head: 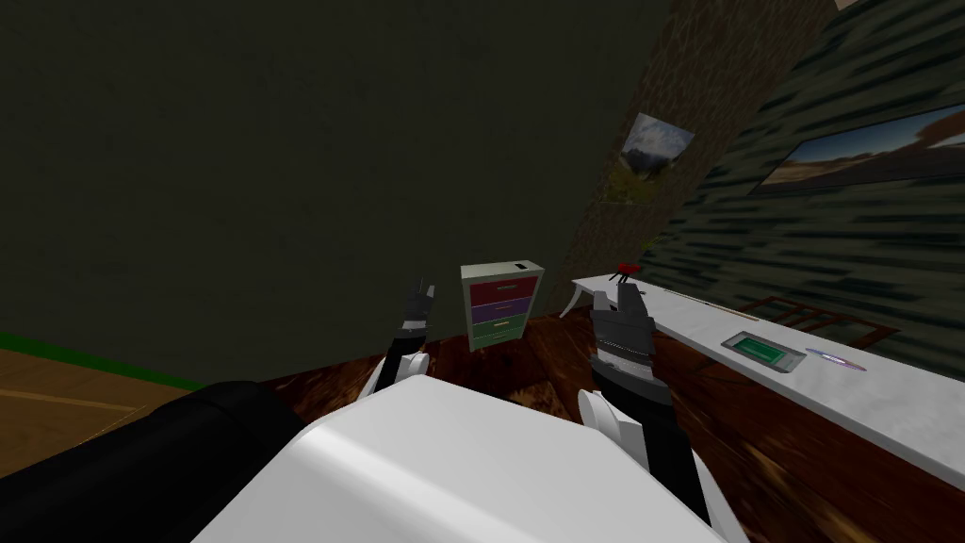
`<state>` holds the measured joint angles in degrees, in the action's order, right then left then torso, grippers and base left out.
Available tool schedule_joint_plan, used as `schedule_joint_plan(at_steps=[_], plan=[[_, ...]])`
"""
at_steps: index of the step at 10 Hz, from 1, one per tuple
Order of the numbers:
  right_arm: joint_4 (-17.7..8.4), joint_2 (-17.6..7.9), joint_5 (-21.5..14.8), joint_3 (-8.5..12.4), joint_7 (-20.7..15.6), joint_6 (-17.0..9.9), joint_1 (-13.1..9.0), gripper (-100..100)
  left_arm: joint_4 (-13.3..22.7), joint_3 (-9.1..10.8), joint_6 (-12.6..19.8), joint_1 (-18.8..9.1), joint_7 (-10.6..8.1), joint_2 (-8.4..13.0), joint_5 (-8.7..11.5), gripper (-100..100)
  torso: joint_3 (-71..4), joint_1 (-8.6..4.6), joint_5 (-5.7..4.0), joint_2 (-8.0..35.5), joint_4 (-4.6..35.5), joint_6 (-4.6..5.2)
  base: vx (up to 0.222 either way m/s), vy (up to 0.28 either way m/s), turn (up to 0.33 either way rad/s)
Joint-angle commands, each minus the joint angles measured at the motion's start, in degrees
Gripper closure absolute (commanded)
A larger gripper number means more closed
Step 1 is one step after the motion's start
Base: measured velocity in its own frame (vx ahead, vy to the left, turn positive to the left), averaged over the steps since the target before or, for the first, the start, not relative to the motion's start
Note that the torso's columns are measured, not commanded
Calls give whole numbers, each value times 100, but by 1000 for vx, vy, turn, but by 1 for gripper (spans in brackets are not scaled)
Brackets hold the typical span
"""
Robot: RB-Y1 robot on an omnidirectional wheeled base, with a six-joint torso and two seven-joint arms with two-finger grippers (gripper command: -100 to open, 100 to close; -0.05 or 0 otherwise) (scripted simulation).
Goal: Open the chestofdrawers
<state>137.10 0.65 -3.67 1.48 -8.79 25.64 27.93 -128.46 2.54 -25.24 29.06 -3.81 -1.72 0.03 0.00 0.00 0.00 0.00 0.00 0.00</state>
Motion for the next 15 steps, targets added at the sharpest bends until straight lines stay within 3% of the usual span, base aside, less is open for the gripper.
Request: schedule_joint_plan(at_steps=[1, 9, 10, 12, 15], plan=[[0, 0, 0, 0, 0, 0, 0, 0, 0, 0, 0, 0, 0, 0, 0, 0, -467, 0, 0, 232, 235, 0, 0, 0, 0], [2, 0, 0, 0, 0, 1, 0, 0, -2, 0, -1, 0, 0, 0, 0, 0, -7073, 0, 0, 3539, 3537, 0, 0, 0, 0], [2, 0, 0, 0, 0, 1, 0, 0, -8, 11, 46, 5, 1, 231, 11, -100, -7919, 0, 0, 3962, 3960, 0, 26, -22, 13], [-1, 1, 0, 0, 0, 0, 1, 0, -21, 35, 147, 16, 2, 545, 35, -100, -8432, -11, -3, 4198, 4202, 0, 52, -62, 25], [-1, 1, 0, -1, 0, 0, 2, 0, -47, 86, 363, 39, 5, 893, 87, -100, -8465, -10, -3, 4214, 4224, 0, 98, -103, 35]])
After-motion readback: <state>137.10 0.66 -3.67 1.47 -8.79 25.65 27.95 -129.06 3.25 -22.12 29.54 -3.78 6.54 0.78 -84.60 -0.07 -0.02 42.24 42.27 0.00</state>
